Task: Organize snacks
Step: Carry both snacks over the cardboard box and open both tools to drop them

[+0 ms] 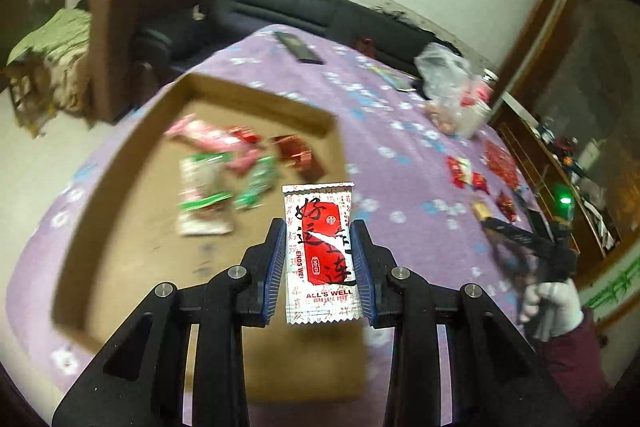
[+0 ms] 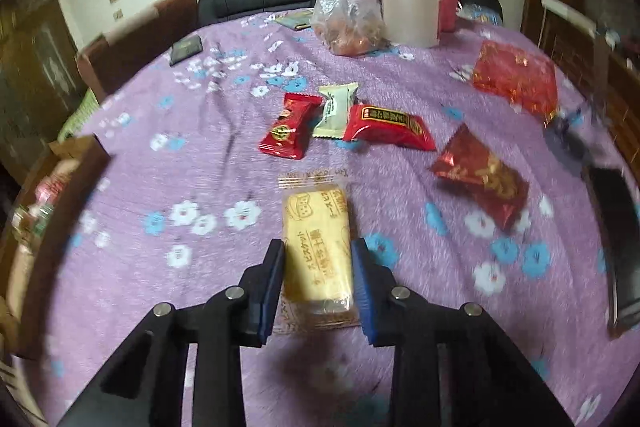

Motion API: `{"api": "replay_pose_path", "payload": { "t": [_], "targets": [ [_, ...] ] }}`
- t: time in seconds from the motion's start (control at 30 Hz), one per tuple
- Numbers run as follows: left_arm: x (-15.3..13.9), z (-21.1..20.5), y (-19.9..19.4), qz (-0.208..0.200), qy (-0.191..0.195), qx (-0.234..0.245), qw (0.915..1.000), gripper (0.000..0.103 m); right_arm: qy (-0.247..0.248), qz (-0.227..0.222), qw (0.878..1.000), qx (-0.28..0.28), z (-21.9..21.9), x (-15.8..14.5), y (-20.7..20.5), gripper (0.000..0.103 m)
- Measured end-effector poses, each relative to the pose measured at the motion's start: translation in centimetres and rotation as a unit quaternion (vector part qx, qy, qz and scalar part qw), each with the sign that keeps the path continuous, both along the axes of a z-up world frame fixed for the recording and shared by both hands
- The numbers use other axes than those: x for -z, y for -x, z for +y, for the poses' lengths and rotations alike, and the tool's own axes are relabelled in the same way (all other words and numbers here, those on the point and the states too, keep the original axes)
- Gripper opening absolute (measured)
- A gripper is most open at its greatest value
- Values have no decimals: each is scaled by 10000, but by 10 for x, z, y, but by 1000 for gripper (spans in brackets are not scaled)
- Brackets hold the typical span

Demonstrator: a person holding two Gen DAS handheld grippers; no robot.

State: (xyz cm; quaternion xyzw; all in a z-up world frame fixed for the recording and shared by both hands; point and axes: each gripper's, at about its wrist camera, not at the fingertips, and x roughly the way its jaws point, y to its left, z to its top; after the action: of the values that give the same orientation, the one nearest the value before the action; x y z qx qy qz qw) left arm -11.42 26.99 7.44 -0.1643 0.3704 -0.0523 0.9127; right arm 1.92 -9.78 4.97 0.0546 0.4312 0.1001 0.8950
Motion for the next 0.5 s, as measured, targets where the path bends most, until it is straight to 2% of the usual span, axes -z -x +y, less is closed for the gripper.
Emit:
{"api": "replay_pose_path", "payload": {
  "t": [0.1, 0.2, 0.33, 0.5],
  "targets": [
    [15, 19, 2, 135, -22, -236, 9996, 32, -391, -86, 9992, -58, 3, -18, 15, 36],
    [29, 33, 1, 284, 90, -403, 9987, 32, -536, -204, 9977, -353, 23, -39, 25, 36],
    [42, 45, 0, 425, 233, -545, 9973, 32, -635, -261, 9931, -949, 73, -60, 35, 36],
    [49, 57, -8, 596, 211, -697, 9956, 32, -784, -69, 9811, -1770, 152, -65, 45, 36]
  ]
}}
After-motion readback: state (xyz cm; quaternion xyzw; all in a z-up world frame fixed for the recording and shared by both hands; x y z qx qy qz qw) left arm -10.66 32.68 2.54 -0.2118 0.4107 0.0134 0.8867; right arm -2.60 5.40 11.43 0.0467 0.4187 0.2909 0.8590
